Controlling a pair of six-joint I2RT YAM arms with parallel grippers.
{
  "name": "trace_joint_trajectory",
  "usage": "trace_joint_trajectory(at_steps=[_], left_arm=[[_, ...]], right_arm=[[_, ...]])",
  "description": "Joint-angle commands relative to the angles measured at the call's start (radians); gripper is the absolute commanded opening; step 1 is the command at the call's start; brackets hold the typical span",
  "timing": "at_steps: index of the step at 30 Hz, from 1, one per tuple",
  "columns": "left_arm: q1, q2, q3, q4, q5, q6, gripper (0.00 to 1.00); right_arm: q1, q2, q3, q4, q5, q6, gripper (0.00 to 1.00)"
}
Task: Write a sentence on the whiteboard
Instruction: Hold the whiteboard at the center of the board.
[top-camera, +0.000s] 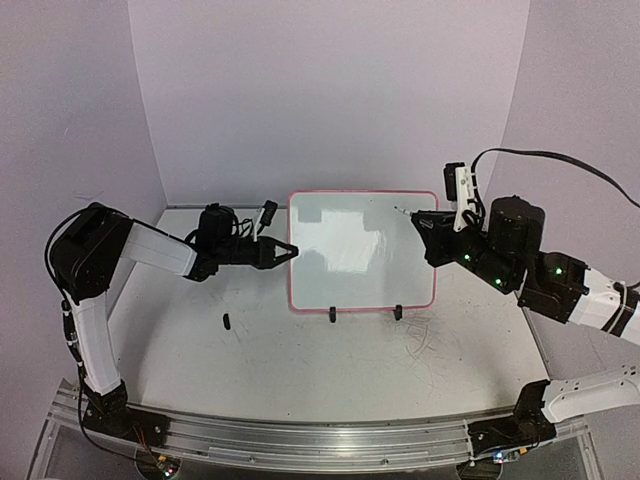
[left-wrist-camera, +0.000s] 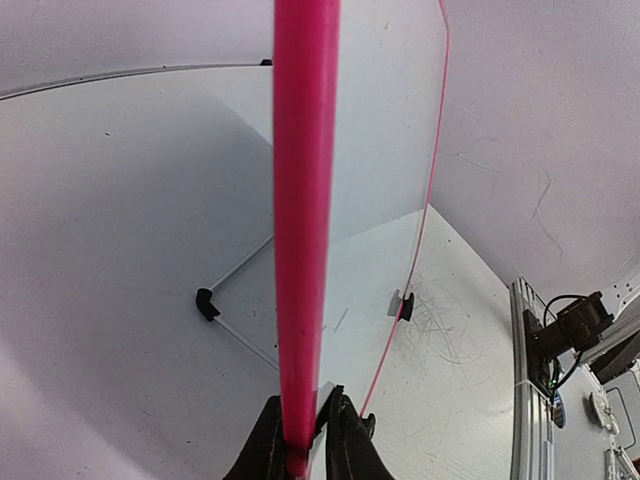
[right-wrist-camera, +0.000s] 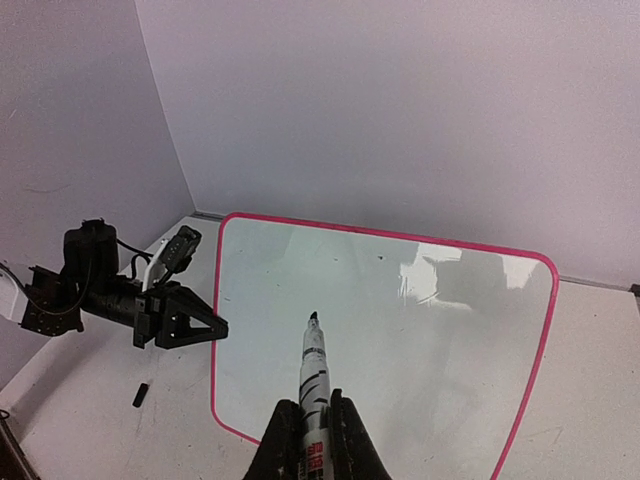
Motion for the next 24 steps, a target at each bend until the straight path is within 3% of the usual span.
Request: trace_joint_trajectory(at_steps=[1,8,16,19,24], left_arm=[[-0.017,-0.049,-0.034,-0.014,-0.061,-0.019,0.06],[-0.03,-0.06,-0.048,0.012,-0.075,-0.06,0.06],[0.001,-0.105,-0.056,0.013,-0.066,-0.116,0.57],[0.027,-0.125,-0.064,0.013,-0.047,-0.132,0.83],[0.071,-0.161,-0.082,0.013,-0.019,-0.163,0.99]], right_arm=[[0.003,0.023,0.009,0.037,-0.026,-0.007,0.0],[0.003,0.038,0.01,0.056,-0.044,-0.002,0.0],[0.002,0.035,0.011,0.057,-0.044,-0.023,0.0],[0.003,0.036,0.013,0.058,-0.047,-0.029,0.0],[0.003,0.034,0.004,0.064,-0.049,-0.034,0.0]])
